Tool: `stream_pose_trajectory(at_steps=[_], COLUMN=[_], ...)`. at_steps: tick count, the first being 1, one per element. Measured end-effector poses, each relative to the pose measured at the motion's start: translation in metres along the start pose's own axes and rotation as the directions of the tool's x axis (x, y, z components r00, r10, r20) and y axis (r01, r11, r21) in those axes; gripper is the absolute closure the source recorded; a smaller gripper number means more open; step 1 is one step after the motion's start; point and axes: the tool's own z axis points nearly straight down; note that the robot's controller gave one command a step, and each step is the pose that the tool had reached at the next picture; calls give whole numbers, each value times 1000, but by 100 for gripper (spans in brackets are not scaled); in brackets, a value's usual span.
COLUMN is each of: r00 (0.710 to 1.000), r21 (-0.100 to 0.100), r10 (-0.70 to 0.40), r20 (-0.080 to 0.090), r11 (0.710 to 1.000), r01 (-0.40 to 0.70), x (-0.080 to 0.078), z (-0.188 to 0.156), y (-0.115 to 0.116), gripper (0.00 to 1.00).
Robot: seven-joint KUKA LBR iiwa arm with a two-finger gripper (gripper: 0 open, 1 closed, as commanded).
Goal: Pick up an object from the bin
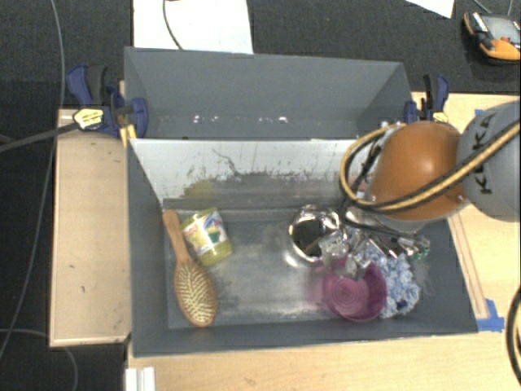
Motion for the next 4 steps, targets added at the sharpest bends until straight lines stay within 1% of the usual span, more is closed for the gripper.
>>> stream_pose_trajectory(at_steps=[1,2,3,4], r00=[994,996,989,998], r21=[19,12,24,24], r10=[99,87,-148,47], r20=[36,23,26,38], r11=[995,996,989,999], r01=[-100,-87,147,-48], x=[-44,-37,-51,-33], z=[-22,-41,-17,-102], y=[20,22,16,20], gripper=[100,100,100,100])
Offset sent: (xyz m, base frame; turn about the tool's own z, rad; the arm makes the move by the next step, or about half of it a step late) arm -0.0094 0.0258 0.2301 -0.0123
